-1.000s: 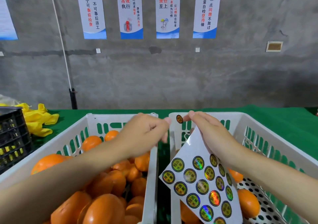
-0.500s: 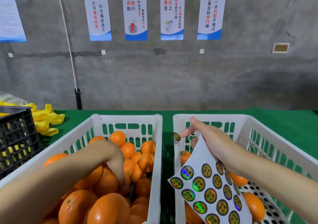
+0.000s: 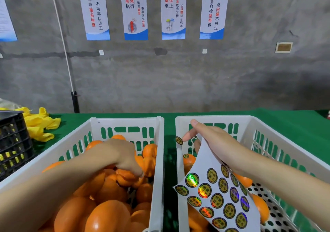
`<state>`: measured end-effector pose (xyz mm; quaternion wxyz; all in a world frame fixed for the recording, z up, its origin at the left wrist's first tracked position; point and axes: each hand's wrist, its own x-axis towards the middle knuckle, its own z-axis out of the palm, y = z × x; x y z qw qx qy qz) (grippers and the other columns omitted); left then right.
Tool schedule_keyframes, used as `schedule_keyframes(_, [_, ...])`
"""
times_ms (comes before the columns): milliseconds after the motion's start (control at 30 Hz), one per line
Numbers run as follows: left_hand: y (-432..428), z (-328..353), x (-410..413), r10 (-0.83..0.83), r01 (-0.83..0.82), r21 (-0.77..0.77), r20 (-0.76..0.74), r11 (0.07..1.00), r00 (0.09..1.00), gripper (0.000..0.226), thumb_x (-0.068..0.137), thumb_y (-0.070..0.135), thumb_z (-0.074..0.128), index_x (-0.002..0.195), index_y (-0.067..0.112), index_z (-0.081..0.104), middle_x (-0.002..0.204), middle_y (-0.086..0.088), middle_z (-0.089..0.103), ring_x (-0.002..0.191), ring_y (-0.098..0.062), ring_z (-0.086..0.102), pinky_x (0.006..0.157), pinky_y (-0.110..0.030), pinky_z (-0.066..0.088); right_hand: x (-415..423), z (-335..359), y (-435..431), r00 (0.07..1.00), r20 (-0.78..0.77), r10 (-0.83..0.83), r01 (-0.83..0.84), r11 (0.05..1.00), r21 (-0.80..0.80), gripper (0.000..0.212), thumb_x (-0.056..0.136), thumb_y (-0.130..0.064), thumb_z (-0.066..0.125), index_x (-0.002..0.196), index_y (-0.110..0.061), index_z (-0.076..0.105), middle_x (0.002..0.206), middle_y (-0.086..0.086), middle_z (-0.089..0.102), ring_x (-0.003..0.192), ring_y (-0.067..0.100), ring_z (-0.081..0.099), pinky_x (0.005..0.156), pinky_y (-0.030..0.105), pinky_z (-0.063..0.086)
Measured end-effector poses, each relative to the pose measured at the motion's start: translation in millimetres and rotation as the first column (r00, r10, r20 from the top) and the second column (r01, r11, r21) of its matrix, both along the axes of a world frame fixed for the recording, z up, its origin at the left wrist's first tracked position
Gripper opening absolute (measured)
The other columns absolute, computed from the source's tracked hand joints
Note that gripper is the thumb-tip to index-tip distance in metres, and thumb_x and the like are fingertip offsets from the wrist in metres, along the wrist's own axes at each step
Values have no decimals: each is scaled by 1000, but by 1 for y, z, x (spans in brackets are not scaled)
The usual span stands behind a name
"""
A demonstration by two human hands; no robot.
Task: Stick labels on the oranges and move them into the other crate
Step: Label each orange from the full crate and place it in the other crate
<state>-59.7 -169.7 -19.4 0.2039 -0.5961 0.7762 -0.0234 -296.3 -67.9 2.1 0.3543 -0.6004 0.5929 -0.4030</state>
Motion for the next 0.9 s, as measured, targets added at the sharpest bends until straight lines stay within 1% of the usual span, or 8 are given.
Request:
schedule_keyframes(167, [-3, -7, -11, -217, 6, -520, -347, 854, 912, 55, 74, 77, 58, 88, 25, 47, 89, 6, 59, 81, -20, 60, 64, -32, 41, -3, -2, 2, 995, 43, 90, -85, 992, -98, 32, 91, -53, 55, 88, -29, 76, 51, -20, 55, 47, -7, 50, 63, 24, 32])
schedule_keyframes(267, [-4, -8, -15, -353, -23, -661, -429, 750, 832, 56, 76, 71, 64, 102, 25, 44, 98, 3, 54, 87, -24, 63, 62, -33, 38, -6, -1, 3, 977, 139, 160, -139, 978, -153, 18, 89, -37, 65, 85, -20, 73, 52, -16, 54, 48, -3, 50, 63, 23, 35])
schedule_keyframes(400, [7, 0, -23, -476, -86, -721, -537, 688, 697, 64, 79, 65, 68, 123, 26, 44, 116, 2, 57, 91, -24, 63, 66, -33, 47, -7, 4, 4, 954, 245, 172, -128, 975, -183, 13, 89, -23, 65, 81, -17, 73, 52, -13, 57, 45, -2, 53, 46, 10, 39])
schedule_keyframes(467, [23, 4, -32, -544, -66, -710, -592, 701, 595, 68, 78, 69, 66, 128, 33, 38, 112, 9, 57, 85, -16, 61, 60, -26, 42, -8, 4, 4, 952, 256, 165, -115, 974, -197, 16, 88, -20, 64, 75, -20, 73, 51, -11, 55, 45, 1, 52, 48, 13, 39])
schedule_keyframes(533, [41, 4, -43, -539, -43, -627, -700, 778, 468, 63, 75, 76, 61, 120, 44, 31, 96, 20, 56, 73, -5, 59, 56, -21, 38, -8, 5, 3, 950, 262, 170, -120, 973, -197, 19, 87, -21, 66, 69, -23, 71, 50, -9, 51, 43, 4, 48, 49, 17, 37])
schedule_keyframes(633, [57, -4, -59, -387, -31, -414, -872, 910, 299, 59, 69, 86, 54, 111, 49, 36, 87, 16, 62, 74, -1, 63, 63, -30, 52, -9, 6, 3, 930, 306, 204, -143, 967, -210, 21, 89, -18, 65, 68, -19, 68, 49, -6, 48, 41, 5, 45, 44, 16, 37])
schedule_keyframes(767, [53, -15, -61, -221, 6, -229, -934, 973, 281, 64, 66, 88, 51, 114, 48, 40, 101, 15, 63, 88, -4, 65, 82, -40, 59, -9, 11, 5, 906, 370, 204, -127, 967, -223, 23, 88, -15, 65, 66, -20, 68, 47, -6, 50, 37, 4, 47, 40, 13, 38])
schedule_keyframes(900, [43, -21, -55, -174, 26, -172, -966, 985, 191, 63, 61, 90, 57, 106, 46, 48, 100, 13, 65, 87, -4, 66, 81, -34, 58, -8, 11, 5, 938, 321, 127, -68, 979, -191, 20, 86, -18, 68, 66, -19, 69, 50, -7, 59, 44, 3, 56, 43, 10, 40])
